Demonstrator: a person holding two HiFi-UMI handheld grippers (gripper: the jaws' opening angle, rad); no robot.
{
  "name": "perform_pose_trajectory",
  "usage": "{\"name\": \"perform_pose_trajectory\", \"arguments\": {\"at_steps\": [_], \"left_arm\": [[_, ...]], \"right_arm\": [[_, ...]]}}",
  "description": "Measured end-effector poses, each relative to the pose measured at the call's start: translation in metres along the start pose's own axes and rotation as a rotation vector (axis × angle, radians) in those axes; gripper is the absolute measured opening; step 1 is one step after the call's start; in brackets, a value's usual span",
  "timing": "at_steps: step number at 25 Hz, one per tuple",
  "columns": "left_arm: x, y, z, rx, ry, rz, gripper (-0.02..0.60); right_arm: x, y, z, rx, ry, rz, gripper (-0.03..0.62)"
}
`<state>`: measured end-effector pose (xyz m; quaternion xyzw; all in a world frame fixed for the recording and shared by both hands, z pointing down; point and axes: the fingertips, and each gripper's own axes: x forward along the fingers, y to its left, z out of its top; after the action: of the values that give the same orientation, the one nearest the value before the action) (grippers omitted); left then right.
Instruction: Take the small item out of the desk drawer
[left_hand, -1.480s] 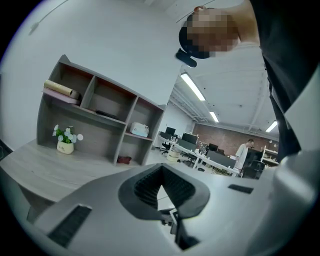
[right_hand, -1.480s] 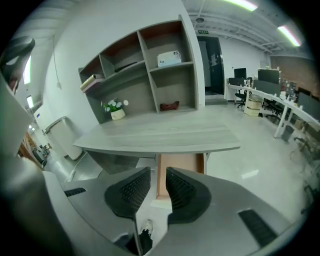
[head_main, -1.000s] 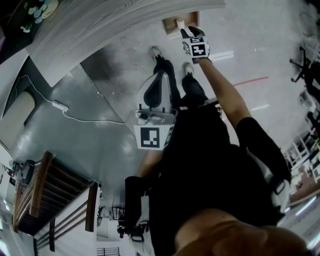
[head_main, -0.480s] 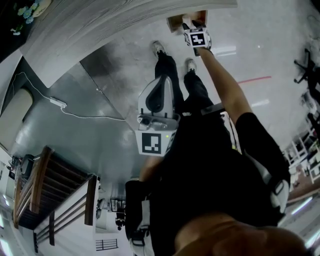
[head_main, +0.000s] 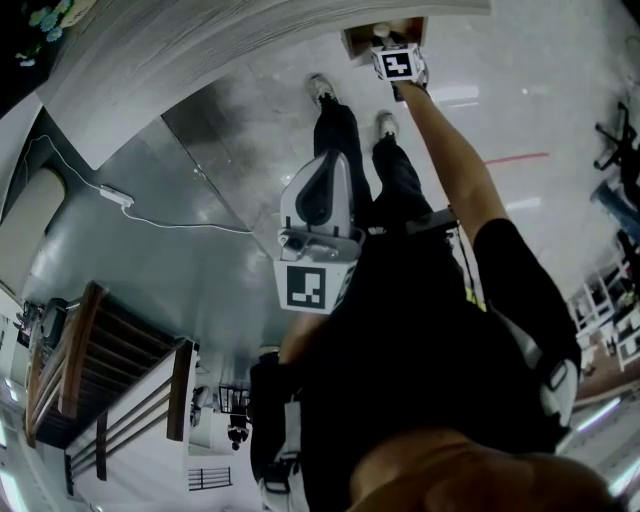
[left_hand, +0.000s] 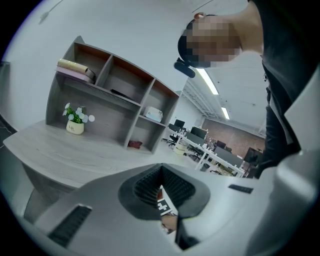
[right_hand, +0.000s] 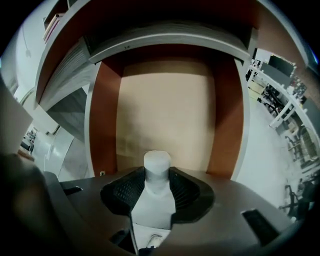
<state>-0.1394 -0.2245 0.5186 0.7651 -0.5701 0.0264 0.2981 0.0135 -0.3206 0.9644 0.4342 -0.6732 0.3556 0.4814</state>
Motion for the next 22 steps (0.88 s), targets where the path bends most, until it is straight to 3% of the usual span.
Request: {"name": "perform_pose_trajectory", "arguments": {"at_steps": [4, 10, 22], "left_arm": [[0.0, -0.003, 0.0, 0.004, -0.006, -0.001, -0.003], [-0.007, -0.016, 0.009, 0.026, -0.029, -0.012, -0.003], [-0.047, -0.095, 0.025, 0.11, -0.113, -0.031, -0.003]], "right_arm": [[-0.003, -0.003, -0.001, 0.006, 0.008, -0.01, 0.149], [-0.031, 0.003, 0.012, 0.033, -0.062, 0.019, 0.149], [-0.138, -0.006, 0.009, 0.023, -0.188, 0.069, 0.147]]}}
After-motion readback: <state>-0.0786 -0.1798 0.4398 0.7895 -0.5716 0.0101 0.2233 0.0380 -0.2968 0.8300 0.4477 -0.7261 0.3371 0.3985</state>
